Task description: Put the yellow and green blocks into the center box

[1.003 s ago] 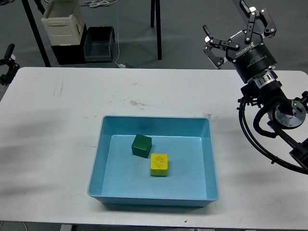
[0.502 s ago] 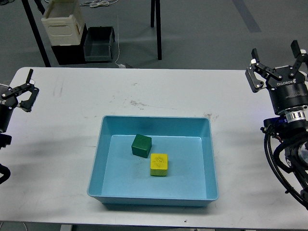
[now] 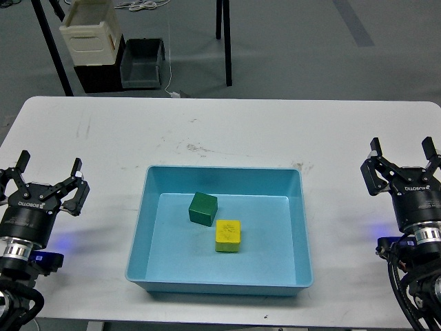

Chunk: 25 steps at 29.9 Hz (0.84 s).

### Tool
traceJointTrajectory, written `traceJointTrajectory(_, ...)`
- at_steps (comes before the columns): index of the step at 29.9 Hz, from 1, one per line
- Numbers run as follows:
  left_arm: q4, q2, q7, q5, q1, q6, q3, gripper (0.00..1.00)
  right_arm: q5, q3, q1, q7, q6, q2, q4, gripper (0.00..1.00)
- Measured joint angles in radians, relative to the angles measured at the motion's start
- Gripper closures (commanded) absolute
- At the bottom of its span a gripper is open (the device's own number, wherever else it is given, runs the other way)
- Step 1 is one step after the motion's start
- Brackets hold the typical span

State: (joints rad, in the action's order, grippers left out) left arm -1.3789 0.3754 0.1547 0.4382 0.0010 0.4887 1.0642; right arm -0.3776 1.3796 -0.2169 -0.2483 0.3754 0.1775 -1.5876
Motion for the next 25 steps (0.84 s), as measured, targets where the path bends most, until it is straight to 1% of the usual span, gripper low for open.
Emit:
traceJointTrajectory(5, -0.011, -0.039, 0.003, -0.001, 0.008, 0.0, -0.008, 0.0, -0.001, -0.002, -0.059, 0.001, 0.001, -0.014, -0.035, 0.0)
traceJointTrajectory(9, -0.017, -0.044, 0.001, -0.002, 0.012, 0.0, -0.013, 0.0, -0.001, -0.006, -0.097, 0.001, 0.005, -0.015, -0.048, 0.0)
traceJointTrajectory(13, -0.047, -0.041, -0.003, -0.004, 0.028, 0.0, -0.015, 0.0, -0.001, -0.006, -0.131, 0.001, 0.006, -0.015, -0.05, 0.0)
traceJointTrajectory(19, -0.063, -0.043, -0.012, -0.006, 0.032, -0.022, -0.015, 0.0, -0.001, -0.022, -0.174, 0.0, 0.055, -0.015, -0.051, 0.0)
traceJointTrajectory(25, -0.07, -0.045, -0.011, -0.008, 0.039, -0.025, -0.023, 0.0, 0.0, -0.044, -0.187, -0.001, 0.065, -0.014, -0.051, 0.0)
